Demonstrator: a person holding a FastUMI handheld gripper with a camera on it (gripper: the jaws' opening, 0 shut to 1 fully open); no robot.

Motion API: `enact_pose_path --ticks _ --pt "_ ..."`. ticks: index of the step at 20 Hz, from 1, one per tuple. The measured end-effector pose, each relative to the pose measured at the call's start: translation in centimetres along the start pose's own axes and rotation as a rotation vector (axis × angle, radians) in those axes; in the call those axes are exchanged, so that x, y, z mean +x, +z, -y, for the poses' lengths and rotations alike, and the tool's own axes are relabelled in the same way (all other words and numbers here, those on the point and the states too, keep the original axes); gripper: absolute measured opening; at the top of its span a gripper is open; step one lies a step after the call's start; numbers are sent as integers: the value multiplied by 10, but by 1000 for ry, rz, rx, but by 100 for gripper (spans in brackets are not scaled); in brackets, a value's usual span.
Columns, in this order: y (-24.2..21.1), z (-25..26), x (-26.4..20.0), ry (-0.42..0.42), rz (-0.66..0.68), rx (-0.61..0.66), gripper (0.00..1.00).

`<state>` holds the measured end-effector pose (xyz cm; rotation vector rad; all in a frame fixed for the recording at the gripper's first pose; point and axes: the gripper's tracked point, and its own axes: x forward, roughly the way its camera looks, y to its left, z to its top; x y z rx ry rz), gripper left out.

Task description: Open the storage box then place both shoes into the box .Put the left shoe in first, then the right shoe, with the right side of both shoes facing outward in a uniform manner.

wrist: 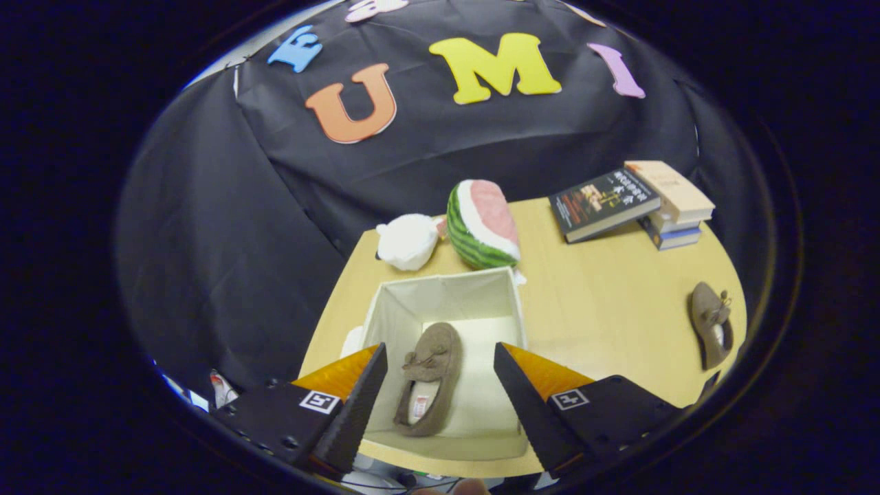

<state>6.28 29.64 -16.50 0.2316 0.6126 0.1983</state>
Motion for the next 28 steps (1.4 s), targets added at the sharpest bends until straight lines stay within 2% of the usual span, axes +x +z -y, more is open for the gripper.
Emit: enact_pose_path --ticks 7,11,13,21,25,28 --pt "56 113 -75 -94 193 -86 96" --pt "71 194 -108 -163 246 -70 96" --pt "81 233 -127 -168 266 -63 96" --pt "69 394 -168 -283 270 -52 96" --pt "50 470 -166 -355 229 -55 96" --pt "29 501 -151 -372 188 -53 96"
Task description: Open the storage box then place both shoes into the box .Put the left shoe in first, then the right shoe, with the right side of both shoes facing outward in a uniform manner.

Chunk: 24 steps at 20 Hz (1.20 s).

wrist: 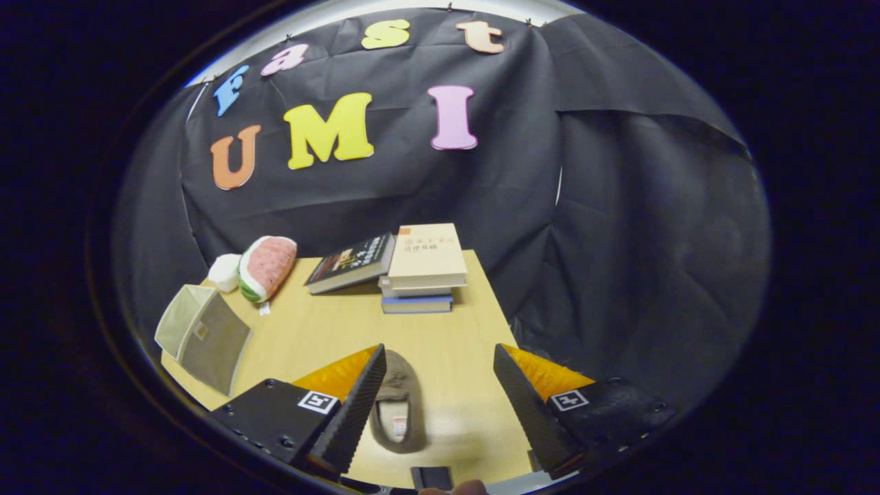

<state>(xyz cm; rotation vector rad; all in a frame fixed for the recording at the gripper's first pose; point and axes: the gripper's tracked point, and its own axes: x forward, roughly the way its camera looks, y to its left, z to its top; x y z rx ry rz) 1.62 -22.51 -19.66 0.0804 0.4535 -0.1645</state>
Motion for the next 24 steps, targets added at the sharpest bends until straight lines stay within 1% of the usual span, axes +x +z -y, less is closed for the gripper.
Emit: enact_pose_path --ticks 5,8,12,16,18,21,23,24 --pt "-59 -3 33 62 -151 -65 96" --pt "-101 -18 57 105 -268 -123 97" --pt "-127 -27 83 148 -350 -154 98" --pt "-143 -34 97 189 -435 -141 96" --pt "-148 -37 105 196 -457 -140 79" --pt "-151 -42 107 218 -488 -98 54" --pt "-152 -38 111 197 -503 -107 34" --pt "-148 -32 113 179 -485 -86 34"
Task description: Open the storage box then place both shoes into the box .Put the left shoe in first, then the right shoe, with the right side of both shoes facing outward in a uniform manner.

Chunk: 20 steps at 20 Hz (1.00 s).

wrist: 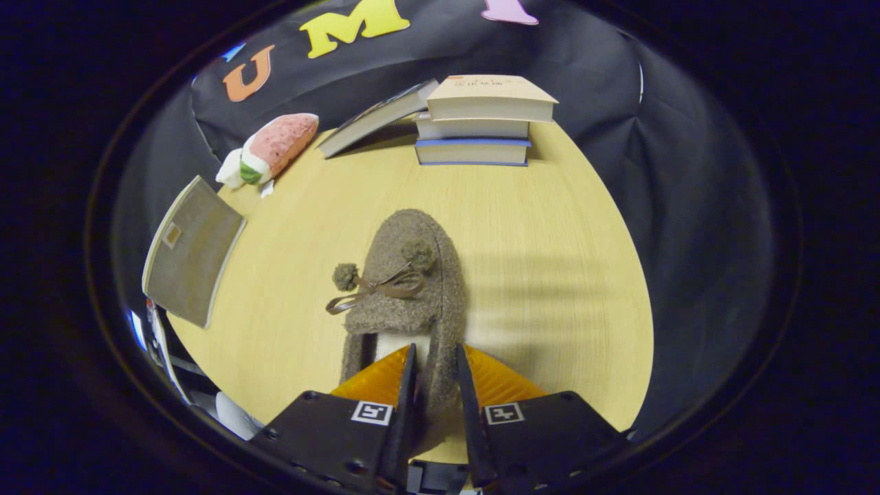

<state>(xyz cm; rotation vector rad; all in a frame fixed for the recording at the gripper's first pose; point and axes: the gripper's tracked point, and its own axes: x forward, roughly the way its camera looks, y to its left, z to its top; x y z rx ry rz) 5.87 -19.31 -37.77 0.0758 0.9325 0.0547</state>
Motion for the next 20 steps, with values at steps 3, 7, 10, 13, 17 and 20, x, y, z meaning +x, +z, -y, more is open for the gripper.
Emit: enact_pose_path --ticks 3,7,10,13,17,20 --pt "-2 0 2 29 -22 87 0" --pt "-2 0 -2 43 -26 180 0" --pt "-6 -6 -9 54 -26 254 0" --pt "-2 -16 -20 50 -7 308 0" --pt "20 -37 -51 40 61 351 0" --pt "41 -65 -82 18 120 362 0"
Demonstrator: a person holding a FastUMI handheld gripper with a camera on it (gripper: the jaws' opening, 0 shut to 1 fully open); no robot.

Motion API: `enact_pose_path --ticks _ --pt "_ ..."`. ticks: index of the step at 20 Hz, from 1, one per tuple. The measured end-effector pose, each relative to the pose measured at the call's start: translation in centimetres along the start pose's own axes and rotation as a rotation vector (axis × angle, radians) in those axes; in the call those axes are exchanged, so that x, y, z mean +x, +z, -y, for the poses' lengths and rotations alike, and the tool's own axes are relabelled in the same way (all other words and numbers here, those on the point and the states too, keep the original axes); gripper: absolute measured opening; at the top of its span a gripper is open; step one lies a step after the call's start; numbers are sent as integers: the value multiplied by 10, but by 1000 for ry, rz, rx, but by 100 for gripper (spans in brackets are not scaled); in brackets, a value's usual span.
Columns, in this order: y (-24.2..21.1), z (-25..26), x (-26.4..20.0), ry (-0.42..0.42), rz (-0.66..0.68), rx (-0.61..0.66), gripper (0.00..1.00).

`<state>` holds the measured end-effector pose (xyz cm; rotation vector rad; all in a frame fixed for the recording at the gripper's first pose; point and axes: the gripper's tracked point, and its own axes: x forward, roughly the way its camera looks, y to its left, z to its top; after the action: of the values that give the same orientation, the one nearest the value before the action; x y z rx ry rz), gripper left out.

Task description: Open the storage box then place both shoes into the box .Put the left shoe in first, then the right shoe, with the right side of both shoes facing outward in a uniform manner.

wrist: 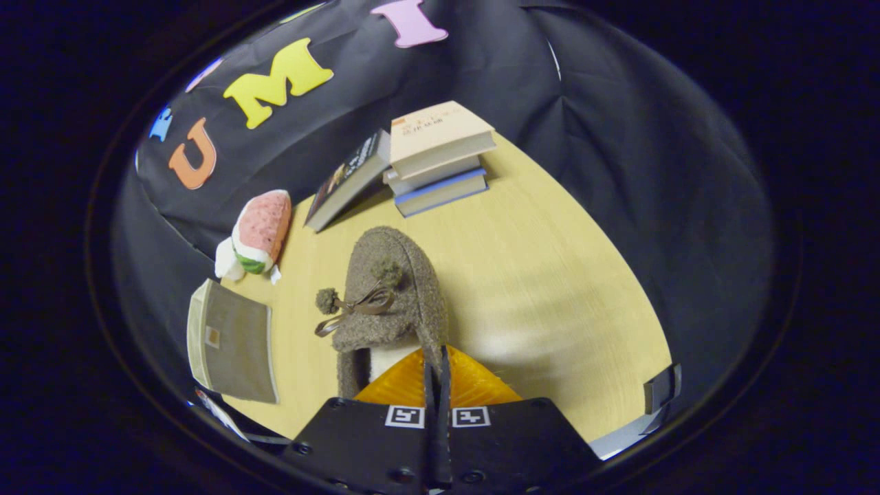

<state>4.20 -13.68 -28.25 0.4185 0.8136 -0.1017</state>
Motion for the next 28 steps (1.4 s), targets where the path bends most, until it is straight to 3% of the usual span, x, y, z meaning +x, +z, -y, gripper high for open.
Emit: enact_pose_path --ticks 10,17,23,28 --pt "-6 -193 -69 45 99 47 0" --pt "-37 -330 -70 112 100 16 0" --pt "-73 -399 -44 111 50 1 0" --pt "-98 -418 -17 49 11 -24 0"
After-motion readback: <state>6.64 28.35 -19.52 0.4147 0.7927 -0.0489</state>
